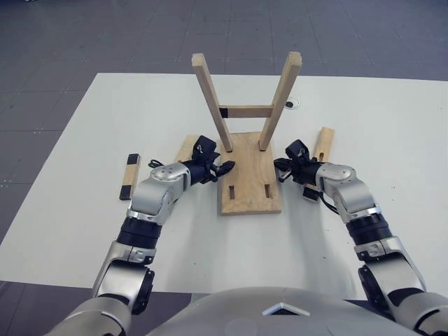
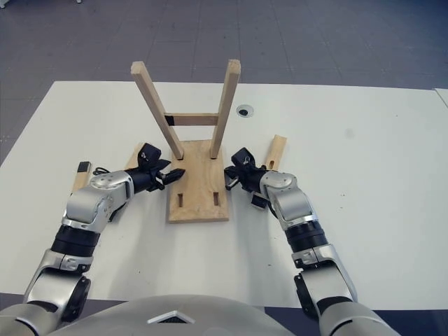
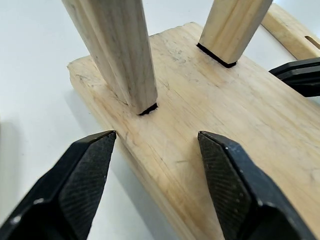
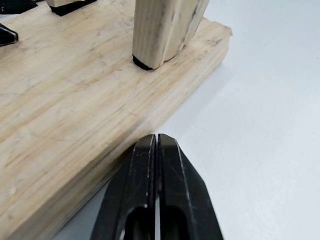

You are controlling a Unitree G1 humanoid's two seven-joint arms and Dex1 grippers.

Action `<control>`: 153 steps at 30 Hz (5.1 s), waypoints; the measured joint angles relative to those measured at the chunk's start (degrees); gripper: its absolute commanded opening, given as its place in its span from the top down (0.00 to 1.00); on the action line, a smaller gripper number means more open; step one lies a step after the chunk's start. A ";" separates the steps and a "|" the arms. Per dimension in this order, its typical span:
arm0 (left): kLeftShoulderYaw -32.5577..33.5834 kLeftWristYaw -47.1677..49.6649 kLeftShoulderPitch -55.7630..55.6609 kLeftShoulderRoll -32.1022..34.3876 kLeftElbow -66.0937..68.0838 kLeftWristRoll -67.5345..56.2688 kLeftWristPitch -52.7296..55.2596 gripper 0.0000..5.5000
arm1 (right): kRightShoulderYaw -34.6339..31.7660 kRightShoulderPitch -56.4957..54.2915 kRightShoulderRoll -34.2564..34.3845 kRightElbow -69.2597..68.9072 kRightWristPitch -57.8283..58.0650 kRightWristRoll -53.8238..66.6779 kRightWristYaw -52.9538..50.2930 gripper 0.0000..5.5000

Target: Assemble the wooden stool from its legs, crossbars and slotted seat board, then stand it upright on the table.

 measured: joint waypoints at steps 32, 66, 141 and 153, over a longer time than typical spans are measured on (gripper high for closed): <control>33.54 10.55 40.03 -5.27 -13.18 3.87 -33.97 0.42 | -15.28 32.79 2.46 -37.62 -2.12 -10.49 -29.13 0.69; 34.08 14.07 25.98 1.42 -22.55 -4.82 -2.11 0.76 | -22.97 19.12 10.69 -45.66 9.51 6.72 -27.93 0.53; 3.72 -4.54 27.50 9.95 -26.34 16.81 -33.24 0.52 | -23.51 12.23 -12.36 -34.13 20.38 62.67 -33.78 0.92; 3.43 -2.10 24.61 6.48 -26.08 17.44 -31.42 0.52 | -14.86 13.91 -14.12 -31.60 14.61 38.95 -19.67 0.92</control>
